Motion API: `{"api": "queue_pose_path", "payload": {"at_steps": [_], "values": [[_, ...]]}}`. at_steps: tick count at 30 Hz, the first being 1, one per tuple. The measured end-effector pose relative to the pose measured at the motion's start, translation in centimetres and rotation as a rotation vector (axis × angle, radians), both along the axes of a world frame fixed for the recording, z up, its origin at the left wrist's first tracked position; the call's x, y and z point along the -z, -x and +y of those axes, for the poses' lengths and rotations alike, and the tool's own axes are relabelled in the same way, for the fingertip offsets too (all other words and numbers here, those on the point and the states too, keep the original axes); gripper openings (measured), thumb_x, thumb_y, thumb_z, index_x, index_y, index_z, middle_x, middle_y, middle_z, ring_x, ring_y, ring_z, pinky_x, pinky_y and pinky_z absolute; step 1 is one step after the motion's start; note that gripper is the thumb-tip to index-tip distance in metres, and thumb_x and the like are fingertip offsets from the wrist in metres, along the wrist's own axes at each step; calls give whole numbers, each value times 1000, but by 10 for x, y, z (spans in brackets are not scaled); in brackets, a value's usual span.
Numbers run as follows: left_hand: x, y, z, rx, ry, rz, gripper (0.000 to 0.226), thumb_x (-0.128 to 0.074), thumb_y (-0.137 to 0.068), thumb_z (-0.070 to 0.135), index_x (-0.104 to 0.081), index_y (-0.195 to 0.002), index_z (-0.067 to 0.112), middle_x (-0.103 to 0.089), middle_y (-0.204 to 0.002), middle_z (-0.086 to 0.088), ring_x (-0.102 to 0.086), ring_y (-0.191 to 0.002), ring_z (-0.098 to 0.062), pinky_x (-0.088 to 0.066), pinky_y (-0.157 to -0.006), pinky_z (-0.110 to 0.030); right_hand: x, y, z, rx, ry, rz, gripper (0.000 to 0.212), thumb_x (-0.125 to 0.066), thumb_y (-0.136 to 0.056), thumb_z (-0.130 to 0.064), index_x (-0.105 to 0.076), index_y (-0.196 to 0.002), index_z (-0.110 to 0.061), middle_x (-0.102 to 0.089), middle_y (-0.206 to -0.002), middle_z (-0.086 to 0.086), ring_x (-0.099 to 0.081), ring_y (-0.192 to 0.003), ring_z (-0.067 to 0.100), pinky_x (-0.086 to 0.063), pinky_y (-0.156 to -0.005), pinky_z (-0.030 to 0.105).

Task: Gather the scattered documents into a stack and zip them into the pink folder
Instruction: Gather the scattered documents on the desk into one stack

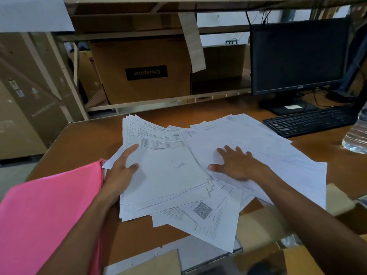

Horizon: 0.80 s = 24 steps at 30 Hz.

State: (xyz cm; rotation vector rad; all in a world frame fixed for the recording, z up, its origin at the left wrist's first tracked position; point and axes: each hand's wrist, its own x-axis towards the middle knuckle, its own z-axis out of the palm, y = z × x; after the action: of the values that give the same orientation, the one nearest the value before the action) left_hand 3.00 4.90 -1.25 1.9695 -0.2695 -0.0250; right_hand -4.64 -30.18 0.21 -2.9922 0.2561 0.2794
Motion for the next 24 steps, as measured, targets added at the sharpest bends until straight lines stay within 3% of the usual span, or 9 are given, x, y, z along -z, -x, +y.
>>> {"api": "queue_pose_path", "payload": {"at_steps": [3,7,10,11,13,16,18,20,24], "values": [[-1,1,-1,2,-24,-20,57,-52,-104,9,-45,-144,49,-36,-159,15,-42,-137,-18,-43,-111,-41,-14,-3,-15,-124,-18,71,81,-43,-95,-69,-9,-160,-35,-13,-169,-3,-18,-154,25,-10,-123,50],[-3,3,-2,-9,-34,-33,58,-52,-104,8,-45,-144,49,-35,-158,16,-54,-120,-13,-50,-77,-24,-35,-5,-43,-259,-136,181,81,-68,-88,-32,-22,-153,-45,-38,-156,-12,-44,-134,19,-36,-112,40],[-2,2,-1,7,-18,-42,57,-52,-104,7,-45,-145,47,-35,-160,14,-44,-131,-11,-46,-98,-26,-46,5,-53,-386,-384,198,71,-62,-81,-1,-50,-141,-38,-46,-148,-25,-41,-138,3,-37,-110,29],[-2,2,-1,7,-20,-40,57,-52,-103,7,-46,-144,47,-35,-159,14,-42,-136,-14,-44,-106,-32,-43,7,-56,-376,-466,116,63,-62,-84,0,-56,-135,-36,-51,-144,-24,-44,-136,2,-38,-107,27],[-3,3,-1,5,-24,-34,57,-52,-103,7,-46,-143,48,-36,-158,15,-45,-135,-16,-45,-110,-41,-30,6,-57,-199,-428,-144,42,-65,-95,-27,-56,-134,-39,-54,-145,-14,-48,-135,14,-40,-107,32],[-3,3,-2,-1,-26,-29,57,-52,-103,8,-47,-143,49,-38,-158,14,-51,-126,-12,-49,-106,-43,7,6,-43,63,-44,-100,66,-30,-101,-65,-23,-157,-32,-20,-167,-1,-18,-153,33,-18,-120,54],[-2,2,-1,-1,-29,-30,57,-53,-103,7,-47,-142,49,-37,-159,13,-47,-133,-16,-46,-109,-44,16,7,-34,-22,-60,-55,68,-22,-101,-66,-8,-161,-34,-1,-170,-6,2,-157,26,0,-123,53],[-1,1,0,1,-31,-28,57,-53,-103,7,-47,-142,49,-36,-160,13,-41,-139,-19,-42,-113,-45,8,4,-43,-137,-142,-8,69,-32,-100,-65,-6,-159,-41,2,-169,-12,5,-156,16,4,-124,50],[-1,2,0,7,-14,-24,58,-53,-103,7,-48,-140,51,-37,-159,13,-43,-138,-18,-43,-112,-44,-21,-2,-77,-245,-143,222,77,-59,-93,-50,-12,-153,-55,-11,-167,-19,-23,-151,19,-19,-122,46]]}}
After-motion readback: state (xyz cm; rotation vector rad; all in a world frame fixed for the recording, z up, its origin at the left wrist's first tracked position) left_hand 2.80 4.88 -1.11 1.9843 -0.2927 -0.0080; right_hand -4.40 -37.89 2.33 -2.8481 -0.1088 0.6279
